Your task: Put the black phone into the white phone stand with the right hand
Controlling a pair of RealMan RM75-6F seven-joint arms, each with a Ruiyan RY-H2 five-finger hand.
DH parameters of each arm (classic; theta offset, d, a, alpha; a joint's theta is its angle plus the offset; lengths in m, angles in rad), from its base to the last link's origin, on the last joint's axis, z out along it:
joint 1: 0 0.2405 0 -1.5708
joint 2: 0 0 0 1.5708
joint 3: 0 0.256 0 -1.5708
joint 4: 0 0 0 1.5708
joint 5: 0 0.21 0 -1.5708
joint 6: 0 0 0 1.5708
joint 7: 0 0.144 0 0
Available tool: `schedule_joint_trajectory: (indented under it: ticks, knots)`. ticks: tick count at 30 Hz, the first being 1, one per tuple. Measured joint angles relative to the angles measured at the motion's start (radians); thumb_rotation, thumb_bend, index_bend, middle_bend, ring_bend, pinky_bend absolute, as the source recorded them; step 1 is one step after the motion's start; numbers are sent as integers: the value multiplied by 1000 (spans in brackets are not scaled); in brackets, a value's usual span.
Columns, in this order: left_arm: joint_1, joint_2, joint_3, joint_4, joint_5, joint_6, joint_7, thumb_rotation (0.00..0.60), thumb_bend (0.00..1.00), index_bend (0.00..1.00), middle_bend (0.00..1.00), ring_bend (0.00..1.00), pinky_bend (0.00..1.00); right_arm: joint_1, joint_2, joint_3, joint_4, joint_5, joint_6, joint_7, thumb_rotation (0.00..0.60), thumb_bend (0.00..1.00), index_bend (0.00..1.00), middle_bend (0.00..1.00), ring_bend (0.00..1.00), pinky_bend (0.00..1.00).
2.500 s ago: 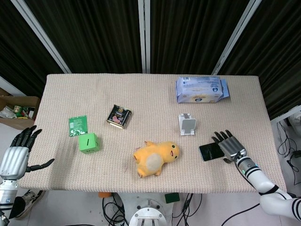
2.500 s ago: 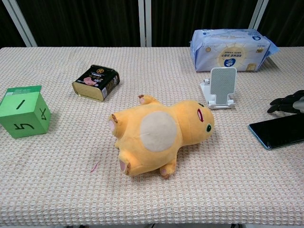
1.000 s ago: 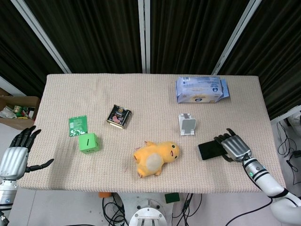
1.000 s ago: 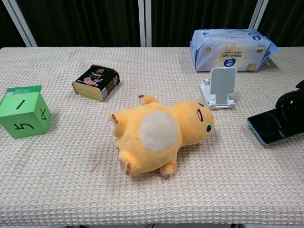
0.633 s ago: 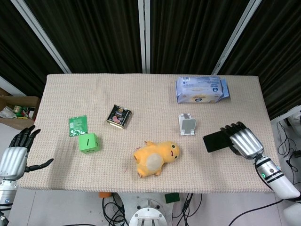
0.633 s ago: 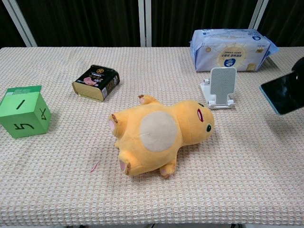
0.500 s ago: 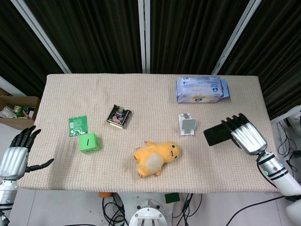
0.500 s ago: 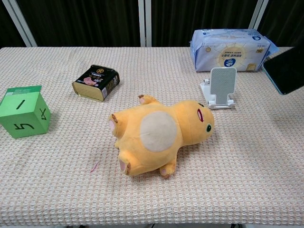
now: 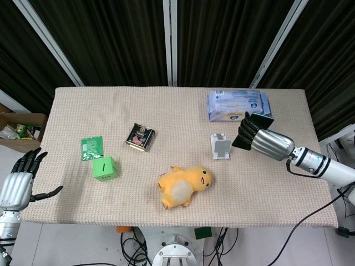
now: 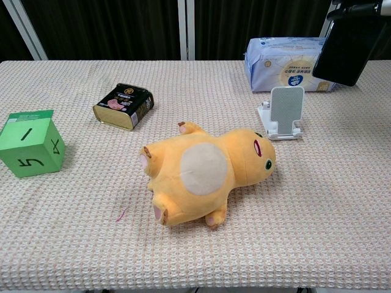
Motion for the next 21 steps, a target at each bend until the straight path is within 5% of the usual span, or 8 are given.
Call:
schedule_joint_trajectory:
  ticks: [8,21]
  knots:
    - [-3,-3,-8,4,-11,-2,7,354,73,109,43,16,139,121,-72,-81,181,-137,70,154,600,628,151,530,535,53]
    - [1,-5,-8,15,-15,1,4,360,73,108,43,16,139,173,-177,-117,271,-130,25,139,600,627,152,529,524,0]
